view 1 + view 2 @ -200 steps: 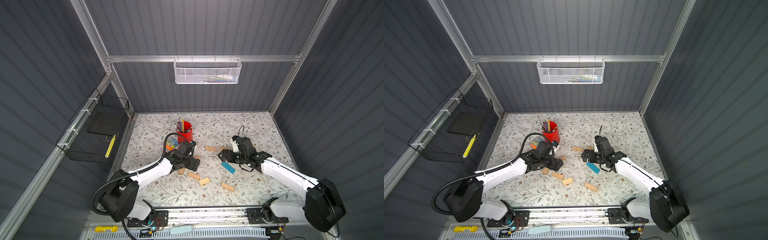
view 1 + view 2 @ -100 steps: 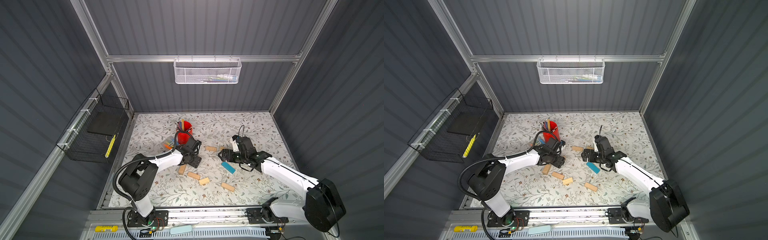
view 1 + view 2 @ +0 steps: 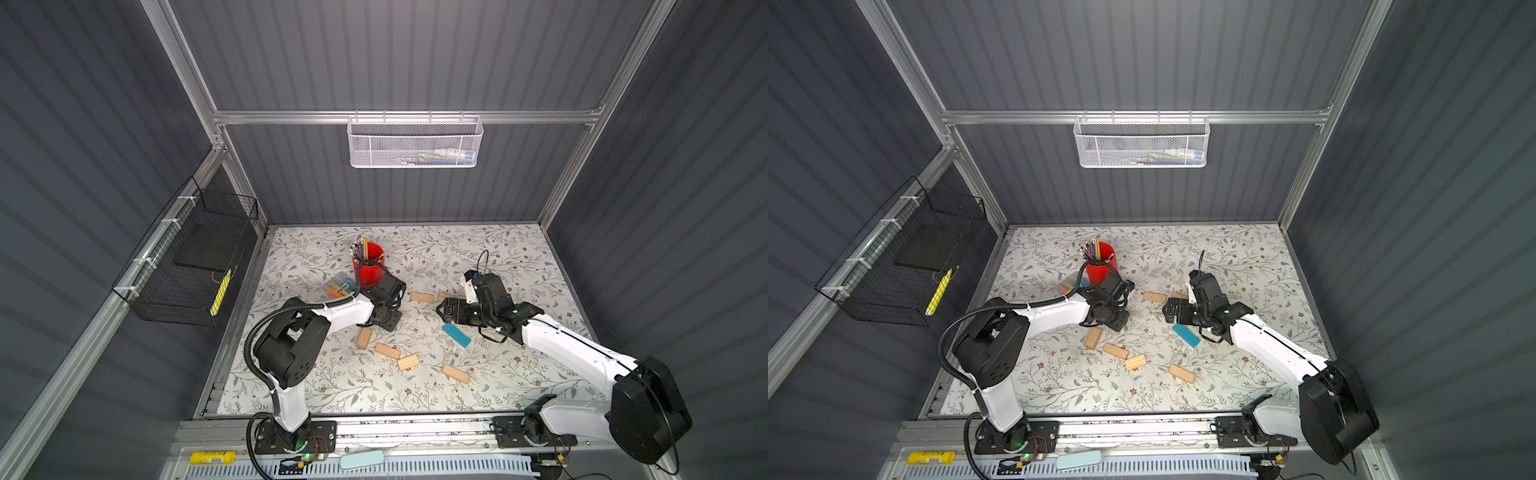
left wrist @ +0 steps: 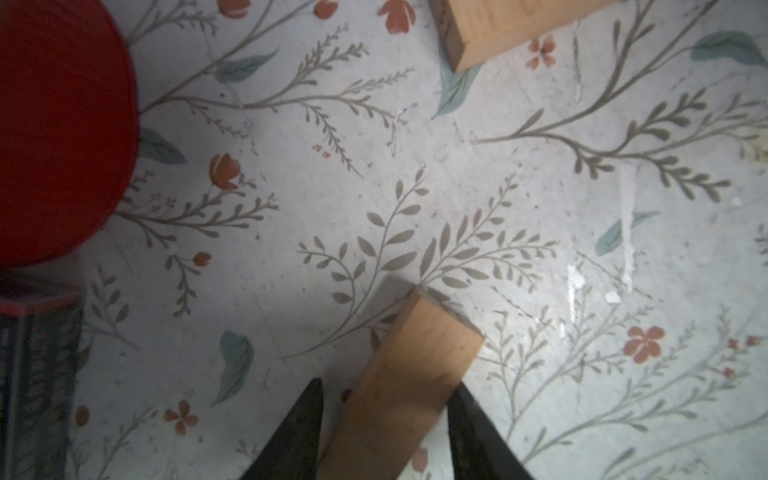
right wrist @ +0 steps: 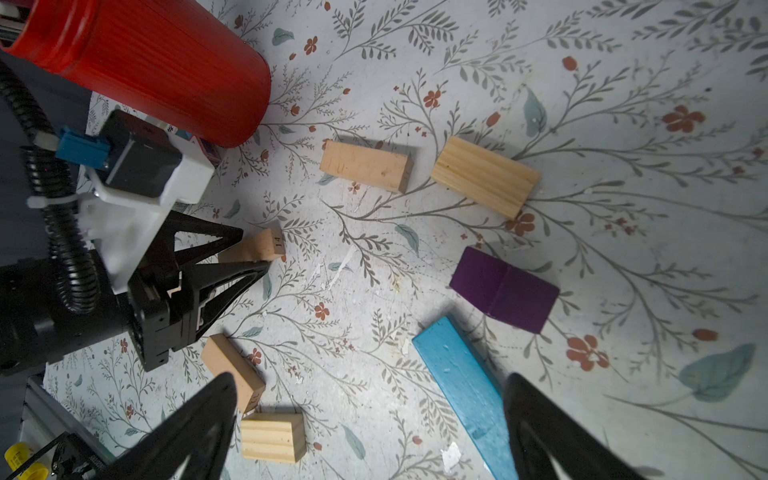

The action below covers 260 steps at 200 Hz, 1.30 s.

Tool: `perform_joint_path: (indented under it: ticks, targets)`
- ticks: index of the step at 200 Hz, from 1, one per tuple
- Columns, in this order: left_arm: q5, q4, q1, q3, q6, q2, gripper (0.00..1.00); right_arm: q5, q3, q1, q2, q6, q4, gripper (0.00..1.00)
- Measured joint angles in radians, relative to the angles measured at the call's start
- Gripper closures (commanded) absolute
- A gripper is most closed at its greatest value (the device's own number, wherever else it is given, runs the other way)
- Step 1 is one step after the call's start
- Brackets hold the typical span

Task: Build the wood block tower

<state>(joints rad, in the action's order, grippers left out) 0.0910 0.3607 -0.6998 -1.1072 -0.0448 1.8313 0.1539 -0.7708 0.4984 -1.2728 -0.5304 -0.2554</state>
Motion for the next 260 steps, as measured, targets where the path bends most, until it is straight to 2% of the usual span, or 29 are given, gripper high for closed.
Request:
perform_joint_path:
  ticks: [37,70,148,186,218,260]
  targets:
    - [0.0,0.019,-0.005,-0.001,-0.042,0.0,0.64,0.0,0.0,0.0,0.0,0.006,0.0,0.01]
    - [0.012,0.036,-0.029,-0.003,-0.132,0.0,0.69,0.0,-0.001,0.0,-0.008,0.018,-0.004,0.01]
    - [0.051,0.074,-0.09,-0.071,-0.484,0.045,0.75,0.002,-0.016,0.0,-0.023,0.038,-0.02,0.01]
    - [0.052,0.072,-0.109,-0.093,-0.615,0.063,0.76,0.005,-0.018,0.0,-0.024,0.036,-0.027,0.01]
    - [0.063,0.081,-0.111,-0.117,-0.667,0.079,0.75,0.013,-0.018,0.0,-0.026,0.028,-0.031,0.01]
    - [0.085,0.09,-0.111,-0.142,-0.674,0.098,0.72,0.031,-0.018,0.0,-0.038,-0.003,-0.03,0.01]
